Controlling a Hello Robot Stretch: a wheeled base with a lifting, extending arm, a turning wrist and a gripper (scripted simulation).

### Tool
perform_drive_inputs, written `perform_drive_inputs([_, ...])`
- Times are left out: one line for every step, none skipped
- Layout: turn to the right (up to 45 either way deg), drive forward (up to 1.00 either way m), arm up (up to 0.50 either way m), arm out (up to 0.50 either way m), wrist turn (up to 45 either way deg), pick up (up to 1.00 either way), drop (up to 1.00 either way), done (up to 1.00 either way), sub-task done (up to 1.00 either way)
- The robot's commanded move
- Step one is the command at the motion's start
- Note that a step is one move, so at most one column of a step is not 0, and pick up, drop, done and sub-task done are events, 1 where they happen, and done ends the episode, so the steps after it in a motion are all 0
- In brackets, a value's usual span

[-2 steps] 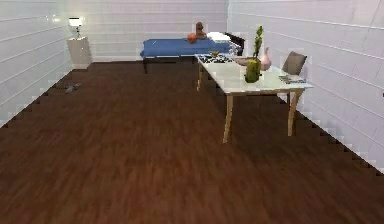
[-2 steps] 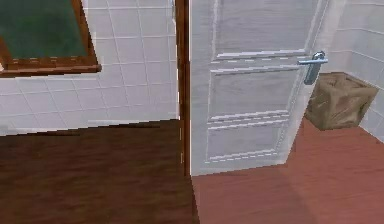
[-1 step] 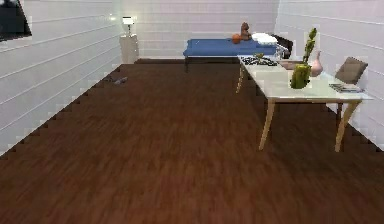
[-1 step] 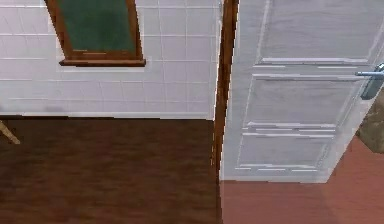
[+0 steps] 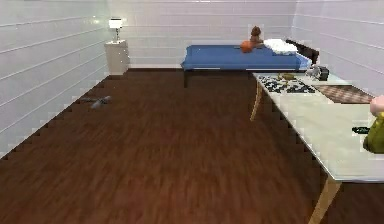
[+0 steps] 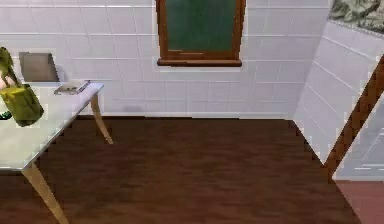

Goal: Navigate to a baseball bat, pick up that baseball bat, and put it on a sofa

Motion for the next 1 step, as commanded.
perform_drive_inputs([0.0,1.00,0.00,0.00,0.0,0.00,0.00,0.00,0.00])
